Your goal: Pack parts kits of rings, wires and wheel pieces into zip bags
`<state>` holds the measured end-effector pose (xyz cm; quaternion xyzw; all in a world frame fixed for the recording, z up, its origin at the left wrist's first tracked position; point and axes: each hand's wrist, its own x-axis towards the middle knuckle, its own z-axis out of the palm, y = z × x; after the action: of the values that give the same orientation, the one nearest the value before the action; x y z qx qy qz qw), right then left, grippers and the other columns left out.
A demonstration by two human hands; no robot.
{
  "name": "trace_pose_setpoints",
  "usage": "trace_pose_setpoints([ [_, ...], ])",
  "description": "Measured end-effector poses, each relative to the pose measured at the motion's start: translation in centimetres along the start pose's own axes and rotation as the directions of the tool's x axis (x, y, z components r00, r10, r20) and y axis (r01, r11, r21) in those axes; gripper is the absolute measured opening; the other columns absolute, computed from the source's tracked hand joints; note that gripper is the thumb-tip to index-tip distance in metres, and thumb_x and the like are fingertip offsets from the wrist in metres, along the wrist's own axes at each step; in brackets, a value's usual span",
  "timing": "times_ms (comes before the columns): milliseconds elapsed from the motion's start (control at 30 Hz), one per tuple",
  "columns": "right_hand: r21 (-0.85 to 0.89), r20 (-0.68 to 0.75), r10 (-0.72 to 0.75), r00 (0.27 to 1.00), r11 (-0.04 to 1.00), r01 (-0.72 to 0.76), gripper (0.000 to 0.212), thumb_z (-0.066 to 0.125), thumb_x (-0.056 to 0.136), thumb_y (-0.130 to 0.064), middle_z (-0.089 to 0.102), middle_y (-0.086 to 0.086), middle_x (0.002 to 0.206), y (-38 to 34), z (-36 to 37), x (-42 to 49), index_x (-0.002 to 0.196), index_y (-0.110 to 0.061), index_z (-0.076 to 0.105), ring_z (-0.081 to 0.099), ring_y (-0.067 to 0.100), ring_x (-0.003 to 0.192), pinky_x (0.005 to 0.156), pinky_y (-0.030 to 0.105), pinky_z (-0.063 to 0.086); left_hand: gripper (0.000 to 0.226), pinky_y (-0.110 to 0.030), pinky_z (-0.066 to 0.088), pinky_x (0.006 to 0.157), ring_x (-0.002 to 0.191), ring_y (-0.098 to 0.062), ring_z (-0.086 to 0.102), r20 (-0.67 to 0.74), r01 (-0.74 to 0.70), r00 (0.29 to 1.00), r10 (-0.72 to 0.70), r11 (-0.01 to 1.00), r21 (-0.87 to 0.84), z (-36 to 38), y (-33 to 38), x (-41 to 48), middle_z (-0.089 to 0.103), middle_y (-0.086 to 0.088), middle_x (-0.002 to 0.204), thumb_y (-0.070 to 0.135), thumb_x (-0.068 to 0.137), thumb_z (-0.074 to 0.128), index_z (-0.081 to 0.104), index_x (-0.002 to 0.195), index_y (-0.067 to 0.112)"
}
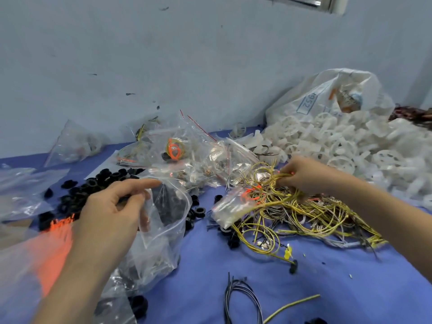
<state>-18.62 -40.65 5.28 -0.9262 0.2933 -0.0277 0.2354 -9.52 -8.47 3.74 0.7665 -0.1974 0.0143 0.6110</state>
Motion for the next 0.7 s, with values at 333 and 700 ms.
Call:
trace_pose_setpoints([
  [333, -0.336, -0.432, -0.262, 0.863, 0.935, 0.115, 0.03, 0.058, 0.092, -0.011, 0.065, 0.017, 0.109, 3.5, 1.9, -1.1, 0.121, -0.008, 0.064, 0.06, 0.037, 0.096, 0.078, 0.038, 0.047, 0.049, -0.066, 0.053, 0.066, 0.063, -0.043, 0.055, 0.048, -0.021, 0.999, 0.018, 0.999, 0.051, -0.4, 0.0, -0.3, 0.067, 0.0, 0.065, 0.006, 0.095, 0.052, 0.073, 0.082, 0.049],
  [700, -0.602, 0.095, -0.436, 0.895, 0.691, 0.4, 0.053, 0.036, 0.1, -0.019, 0.044, -0.001, 0.114, 8.3, 9.6, -4.1, 0.149, -0.035, 0.024, 0.047, 0.021, 0.103, 0.077, 0.037, 0.046, 0.052, -0.063, 0.054, 0.071, 0.055, -0.028, 0.055, 0.051, -0.076, 0.996, 0.073, 0.995, 0.059, 0.2, -0.5, -0.1, 0.067, 0.002, 0.065, 0.005, 0.094, 0.053, 0.073, 0.08, 0.051],
])
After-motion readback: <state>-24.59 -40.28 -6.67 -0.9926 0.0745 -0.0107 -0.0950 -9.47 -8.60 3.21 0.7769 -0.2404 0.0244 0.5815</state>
